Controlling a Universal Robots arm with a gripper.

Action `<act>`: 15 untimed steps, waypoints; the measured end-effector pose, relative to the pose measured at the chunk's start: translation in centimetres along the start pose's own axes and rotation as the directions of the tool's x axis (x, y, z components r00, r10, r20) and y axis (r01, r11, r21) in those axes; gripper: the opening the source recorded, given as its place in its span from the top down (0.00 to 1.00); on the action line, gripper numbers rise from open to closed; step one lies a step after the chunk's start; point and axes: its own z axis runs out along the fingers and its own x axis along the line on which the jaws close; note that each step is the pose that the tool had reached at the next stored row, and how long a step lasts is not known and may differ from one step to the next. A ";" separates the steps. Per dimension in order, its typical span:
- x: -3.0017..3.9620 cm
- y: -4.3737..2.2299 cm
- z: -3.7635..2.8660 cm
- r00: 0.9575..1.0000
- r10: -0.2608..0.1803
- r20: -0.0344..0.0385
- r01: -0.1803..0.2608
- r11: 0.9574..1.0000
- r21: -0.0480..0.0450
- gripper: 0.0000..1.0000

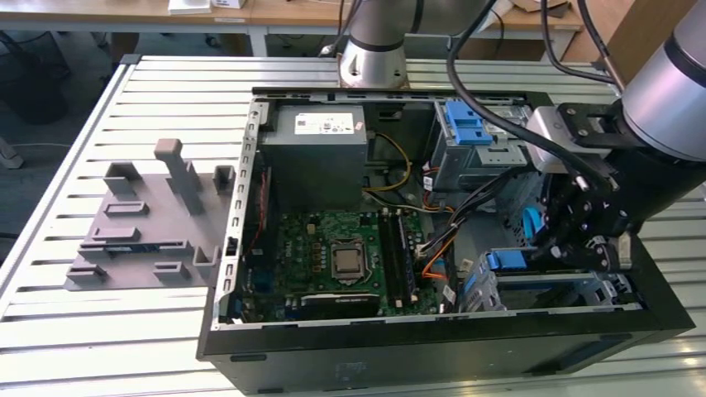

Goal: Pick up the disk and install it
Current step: 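Insert the second disk wire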

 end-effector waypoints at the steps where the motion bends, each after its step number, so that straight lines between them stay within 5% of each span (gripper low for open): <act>1: 0.00 0.00 -0.05 1.000 0.000 0.000 0.000 1.000 0.000 0.77; 15: -0.09 0.03 -1.82 1.000 0.000 0.000 0.000 1.000 -0.004 0.77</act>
